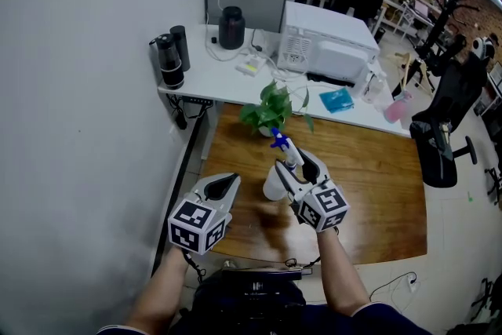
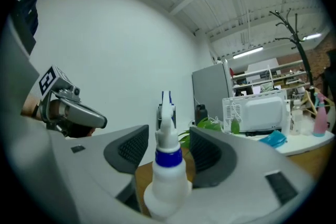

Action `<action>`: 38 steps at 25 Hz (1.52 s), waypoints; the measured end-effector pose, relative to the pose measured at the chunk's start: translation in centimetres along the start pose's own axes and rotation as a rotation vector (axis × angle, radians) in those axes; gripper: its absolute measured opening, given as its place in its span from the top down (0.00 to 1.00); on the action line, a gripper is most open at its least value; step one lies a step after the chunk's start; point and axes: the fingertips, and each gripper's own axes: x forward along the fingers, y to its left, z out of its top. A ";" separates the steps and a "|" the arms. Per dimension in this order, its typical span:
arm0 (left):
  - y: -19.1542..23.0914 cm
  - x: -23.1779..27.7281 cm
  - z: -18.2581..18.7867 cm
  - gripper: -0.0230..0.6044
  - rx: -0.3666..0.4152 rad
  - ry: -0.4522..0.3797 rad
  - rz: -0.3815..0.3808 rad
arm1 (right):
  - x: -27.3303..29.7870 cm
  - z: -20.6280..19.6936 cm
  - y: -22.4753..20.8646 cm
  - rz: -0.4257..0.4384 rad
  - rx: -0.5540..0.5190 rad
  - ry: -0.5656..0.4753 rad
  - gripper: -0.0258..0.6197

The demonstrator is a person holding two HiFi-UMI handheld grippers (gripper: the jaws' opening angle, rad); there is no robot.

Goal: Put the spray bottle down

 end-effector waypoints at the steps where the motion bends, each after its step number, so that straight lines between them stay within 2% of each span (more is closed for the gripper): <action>1: -0.1 -0.1 0.0 0.96 -0.001 0.000 -0.001 | -1.2 0.0 -0.1 -0.011 0.026 -0.004 0.56; 4: -0.6 -0.4 0.0 0.96 -0.006 0.004 -0.006 | -4.3 0.4 -0.3 -0.024 0.110 -0.007 0.58; 5: -0.8 -0.6 0.0 0.96 -0.008 0.006 -0.008 | -5.1 0.8 -0.2 -0.028 0.114 -0.010 0.64; 7: -1.3 -0.6 -0.1 0.96 -0.009 0.007 -0.017 | -6.5 1.7 0.3 -0.041 0.084 -0.016 0.81; 10: -2.2 -0.4 -0.2 0.96 -0.002 0.007 -0.039 | -7.7 3.1 1.9 -0.022 0.049 -0.031 0.96; 19: -3.9 -0.7 -0.4 0.96 0.012 0.009 -0.067 | -9.2 3.7 4.5 0.028 0.094 -0.035 0.95; 38: -4.4 -1.7 -0.6 0.96 0.011 -0.001 -0.064 | -9.6 3.6 6.0 0.039 0.133 -0.031 0.95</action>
